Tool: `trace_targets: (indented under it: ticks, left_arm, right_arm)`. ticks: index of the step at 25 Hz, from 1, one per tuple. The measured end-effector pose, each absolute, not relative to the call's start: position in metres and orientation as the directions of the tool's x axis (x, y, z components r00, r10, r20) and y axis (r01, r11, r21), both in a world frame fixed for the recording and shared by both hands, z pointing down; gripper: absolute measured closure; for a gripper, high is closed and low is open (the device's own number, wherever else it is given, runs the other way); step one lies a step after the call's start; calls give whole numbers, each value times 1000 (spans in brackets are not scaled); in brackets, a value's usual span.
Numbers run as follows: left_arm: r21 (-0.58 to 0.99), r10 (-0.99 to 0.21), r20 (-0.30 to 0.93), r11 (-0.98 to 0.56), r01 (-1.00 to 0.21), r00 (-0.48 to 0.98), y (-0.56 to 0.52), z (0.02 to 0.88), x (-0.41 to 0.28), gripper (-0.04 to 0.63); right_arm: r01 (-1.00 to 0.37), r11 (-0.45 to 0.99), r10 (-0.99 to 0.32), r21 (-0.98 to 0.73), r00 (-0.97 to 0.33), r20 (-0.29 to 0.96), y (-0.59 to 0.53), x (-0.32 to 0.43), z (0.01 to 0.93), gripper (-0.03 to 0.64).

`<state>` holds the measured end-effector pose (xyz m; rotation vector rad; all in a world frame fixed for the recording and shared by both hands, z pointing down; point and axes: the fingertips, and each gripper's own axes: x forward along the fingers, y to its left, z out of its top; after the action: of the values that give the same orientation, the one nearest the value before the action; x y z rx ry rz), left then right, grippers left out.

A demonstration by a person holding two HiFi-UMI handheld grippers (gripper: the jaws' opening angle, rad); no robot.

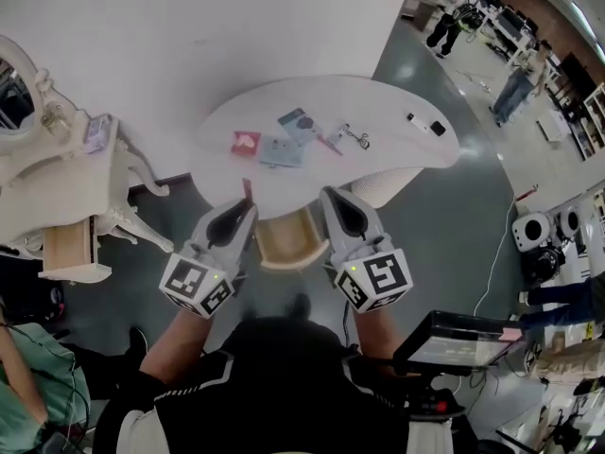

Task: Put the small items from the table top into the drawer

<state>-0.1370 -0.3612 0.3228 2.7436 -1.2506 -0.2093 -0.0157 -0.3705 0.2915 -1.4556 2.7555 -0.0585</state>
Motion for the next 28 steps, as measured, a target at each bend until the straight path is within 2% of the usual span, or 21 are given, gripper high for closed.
trace_targets:
  ticks: [14,21,28]
  left_arm:
    - [142,-766,6,-636,-759,643,-392,333,-71,551]
    - [122,-754,79,-642,-757,652,-400,356,-62,551]
    - [132,-720,61,-681,-720,692,-415,350,-65,551]
  right_arm:
    - [-762,644,-764,-66,-645,-21,-406,39,302,615]
    - [-768,635,-771,-77,-636,-11,-417,50,312,615]
    - [-793,603,-797,-89,-604,-11,-428,43,312,615]
